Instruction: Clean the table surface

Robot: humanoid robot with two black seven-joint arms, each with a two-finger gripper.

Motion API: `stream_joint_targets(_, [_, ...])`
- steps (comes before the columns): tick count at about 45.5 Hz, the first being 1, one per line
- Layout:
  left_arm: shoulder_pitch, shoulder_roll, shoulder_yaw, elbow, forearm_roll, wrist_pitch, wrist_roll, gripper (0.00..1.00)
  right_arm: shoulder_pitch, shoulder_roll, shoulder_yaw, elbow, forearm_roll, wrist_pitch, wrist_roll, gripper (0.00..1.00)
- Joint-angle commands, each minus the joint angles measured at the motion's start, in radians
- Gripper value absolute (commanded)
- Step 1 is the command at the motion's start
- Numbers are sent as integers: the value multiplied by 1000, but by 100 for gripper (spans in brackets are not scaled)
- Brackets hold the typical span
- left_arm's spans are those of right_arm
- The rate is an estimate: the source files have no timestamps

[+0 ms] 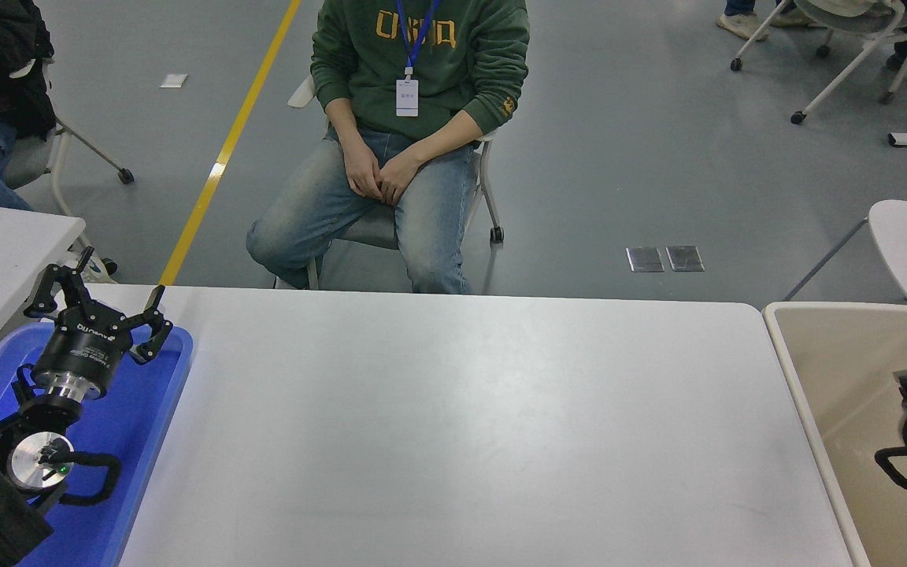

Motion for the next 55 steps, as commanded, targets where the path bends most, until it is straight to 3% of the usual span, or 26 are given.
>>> stream_joint_targets(1, [0, 0, 0, 0, 0, 0, 0, 100, -11, -140, 300, 311, 5, 2, 5, 100])
stream_joint_targets(15, [0, 0, 0, 0, 0, 0, 0, 100, -77, -133, 624, 598, 5, 5, 48, 100])
stream_joint_targets(37, [0, 0, 0, 0, 0, 0, 0, 100, -201, 294, 885, 598, 5, 32, 342, 100])
stream_joint_targets(55, [0, 0, 0, 0, 0, 0, 0, 100, -258, 423, 960, 601, 5, 84, 458, 100])
